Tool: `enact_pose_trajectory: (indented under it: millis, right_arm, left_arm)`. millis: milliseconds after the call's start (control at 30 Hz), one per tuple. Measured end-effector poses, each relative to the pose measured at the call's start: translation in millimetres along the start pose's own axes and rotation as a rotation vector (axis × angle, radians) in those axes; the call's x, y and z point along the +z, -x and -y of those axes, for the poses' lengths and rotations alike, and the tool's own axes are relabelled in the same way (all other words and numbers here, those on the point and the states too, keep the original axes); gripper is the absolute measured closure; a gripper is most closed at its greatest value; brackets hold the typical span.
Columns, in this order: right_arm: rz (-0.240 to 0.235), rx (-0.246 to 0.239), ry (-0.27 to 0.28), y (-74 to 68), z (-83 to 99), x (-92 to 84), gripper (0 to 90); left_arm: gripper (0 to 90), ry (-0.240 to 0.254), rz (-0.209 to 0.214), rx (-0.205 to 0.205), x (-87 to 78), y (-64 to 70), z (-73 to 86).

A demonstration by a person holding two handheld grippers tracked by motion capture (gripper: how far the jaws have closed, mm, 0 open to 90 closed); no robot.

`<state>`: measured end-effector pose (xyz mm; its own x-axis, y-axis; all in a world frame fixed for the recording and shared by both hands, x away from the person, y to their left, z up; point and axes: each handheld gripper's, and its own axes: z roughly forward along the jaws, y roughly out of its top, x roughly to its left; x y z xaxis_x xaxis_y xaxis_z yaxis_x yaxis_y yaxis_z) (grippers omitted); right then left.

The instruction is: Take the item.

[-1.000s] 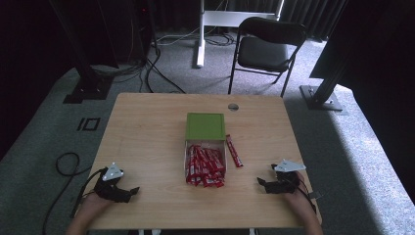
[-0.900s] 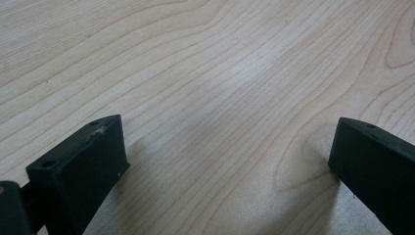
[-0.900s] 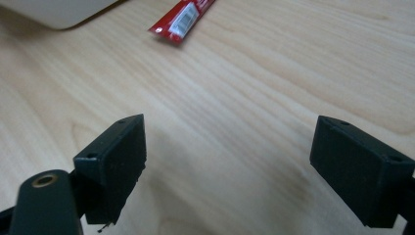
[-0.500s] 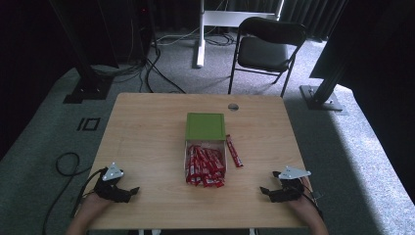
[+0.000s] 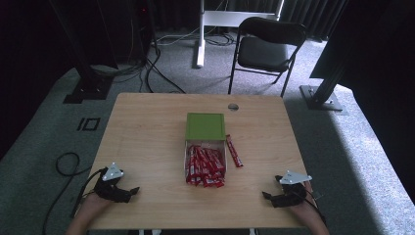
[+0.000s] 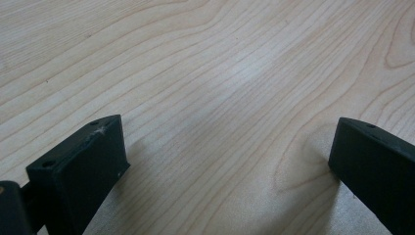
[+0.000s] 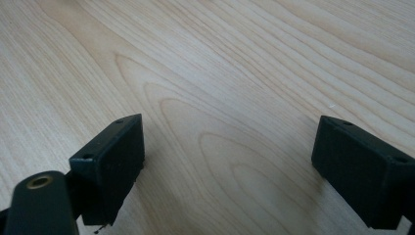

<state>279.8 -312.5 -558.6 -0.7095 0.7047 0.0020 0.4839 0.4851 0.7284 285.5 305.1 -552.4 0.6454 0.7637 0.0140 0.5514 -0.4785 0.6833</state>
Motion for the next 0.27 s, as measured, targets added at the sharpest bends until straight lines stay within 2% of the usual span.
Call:
enact_pose_trajectory:
  millis: [267]
  right_arm:
    - [0.001, 0.005, 0.0, -0.2, 0.0, 0.0, 12.1]
  left_arm:
    - [1.5, 0.0, 0.0, 0.0, 0.0, 0.0, 0.0]
